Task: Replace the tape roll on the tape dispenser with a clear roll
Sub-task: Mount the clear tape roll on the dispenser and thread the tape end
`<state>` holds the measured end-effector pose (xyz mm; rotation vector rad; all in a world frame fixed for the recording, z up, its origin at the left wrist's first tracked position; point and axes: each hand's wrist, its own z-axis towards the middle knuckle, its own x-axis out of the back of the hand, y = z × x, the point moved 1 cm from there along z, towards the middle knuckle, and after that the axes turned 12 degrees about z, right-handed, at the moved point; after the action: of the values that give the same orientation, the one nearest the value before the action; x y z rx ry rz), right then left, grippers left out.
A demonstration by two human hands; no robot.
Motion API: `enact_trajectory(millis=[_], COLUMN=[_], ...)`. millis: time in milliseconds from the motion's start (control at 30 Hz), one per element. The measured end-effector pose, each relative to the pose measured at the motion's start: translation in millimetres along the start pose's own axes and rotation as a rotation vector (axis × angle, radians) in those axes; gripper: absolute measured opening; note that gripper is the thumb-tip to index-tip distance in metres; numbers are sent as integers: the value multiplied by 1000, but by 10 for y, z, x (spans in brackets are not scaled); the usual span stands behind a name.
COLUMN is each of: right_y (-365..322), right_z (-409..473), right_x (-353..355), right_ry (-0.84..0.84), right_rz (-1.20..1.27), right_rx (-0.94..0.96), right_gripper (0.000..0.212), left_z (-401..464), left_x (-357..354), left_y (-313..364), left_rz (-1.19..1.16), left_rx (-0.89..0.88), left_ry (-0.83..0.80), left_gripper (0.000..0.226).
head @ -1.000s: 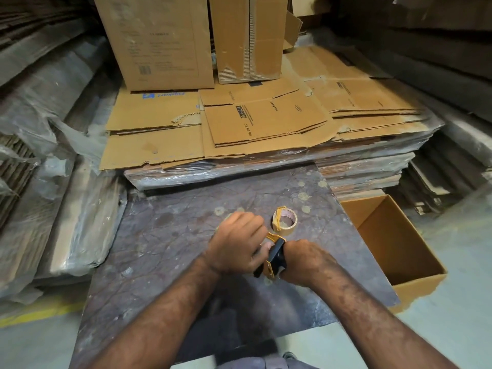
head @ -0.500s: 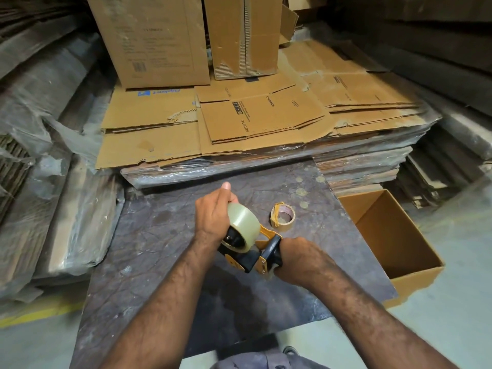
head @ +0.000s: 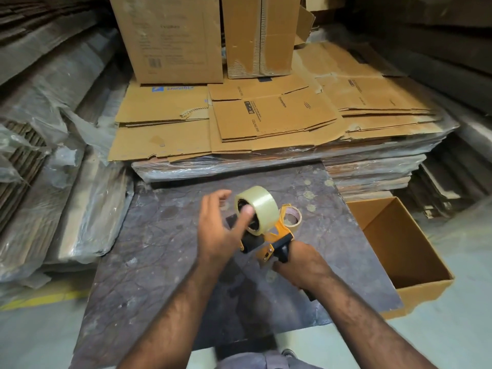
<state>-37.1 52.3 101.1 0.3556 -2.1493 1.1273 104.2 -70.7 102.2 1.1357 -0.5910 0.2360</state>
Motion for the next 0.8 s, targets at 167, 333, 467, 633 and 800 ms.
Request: enact_trajectory(millis=[167,333,467,633,800], right_y=[-77,-110,-78,12,83], right_z=[-23,-74,-112,-152,-123], right_x=[-21,6,1,-47,-62], right_ry=[11,51,104,123,174], right_rz=[-11,40,96,110,99], right_rx=[6,20,2,-29,-44], right_gripper=[14,24,16,26,33], left_z=[46,329,445,448,427], left_x=[-133,-107,-184,-156,-199], left_y=[102,150,186,142,136], left_rz=[183,60,68,-117,-345], left_rx=[-92,126,377,633,662], left_ry=[-153,-236,-291,-371,-371], left_gripper=[73,64,63,60,41])
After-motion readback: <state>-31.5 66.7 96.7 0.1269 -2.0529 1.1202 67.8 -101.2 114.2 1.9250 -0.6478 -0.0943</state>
